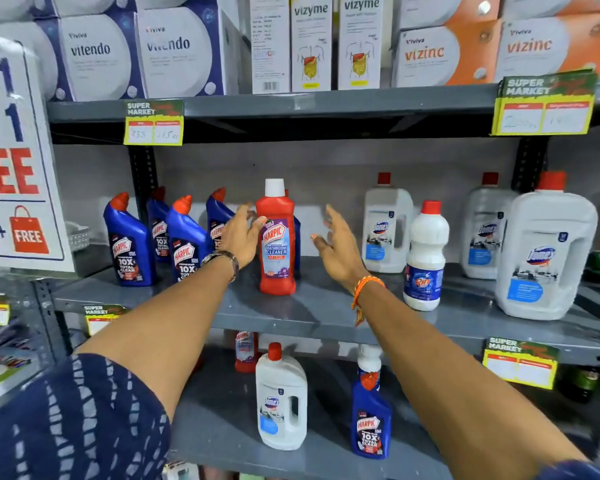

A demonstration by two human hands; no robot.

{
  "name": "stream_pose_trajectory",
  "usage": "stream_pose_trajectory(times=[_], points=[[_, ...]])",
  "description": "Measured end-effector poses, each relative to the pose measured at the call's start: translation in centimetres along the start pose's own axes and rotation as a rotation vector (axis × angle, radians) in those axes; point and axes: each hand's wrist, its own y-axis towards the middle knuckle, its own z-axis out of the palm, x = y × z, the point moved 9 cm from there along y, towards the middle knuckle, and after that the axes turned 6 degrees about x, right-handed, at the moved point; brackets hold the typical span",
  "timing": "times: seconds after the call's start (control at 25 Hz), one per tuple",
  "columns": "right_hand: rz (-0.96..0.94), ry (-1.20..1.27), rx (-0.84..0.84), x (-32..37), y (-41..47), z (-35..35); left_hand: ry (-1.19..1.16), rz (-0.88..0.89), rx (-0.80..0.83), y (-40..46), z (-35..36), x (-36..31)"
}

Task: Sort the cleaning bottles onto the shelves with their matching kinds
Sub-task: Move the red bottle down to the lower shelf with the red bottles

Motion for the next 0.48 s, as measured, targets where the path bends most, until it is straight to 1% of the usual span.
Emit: stream_pose_trajectory(times=[0.04,0.08,0.16,0.24,0.28,0.4,0.48], points=[[0.062,0.102,0.058,-0.8,0.8,1.8,-0.117,-0.029,0.031,0.5,0.8,0.6],[0.102,0.154,0.127,-1.0,1.1,3.5,-0.184,-0.064,0.09,0.6,1.5,0.9],[0.188,0.209,0.179,-2.1,2.2,6.5,-0.311,-0.127,0.12,1.1,2.4,2.0],[0.244,0.288,0.158,-3.2,3.1,8.0,-0.443,-0.156,0.097,1.4,2.9,3.1],[0.245,0.332,0.128,-3.4,3.4,8.3,-0.493,-0.144,0.072,1.4,2.8,3.4],[0.222,0.351,0.055,-2.5,2.9,7.9,-0.539,-0.105,0.023,0.0,1.6,2.9],[0.174,0.381,0.025,-0.3,1.1,7.5,-0.583,-0.072,0.022,-1.7,-0.1,2.5]])
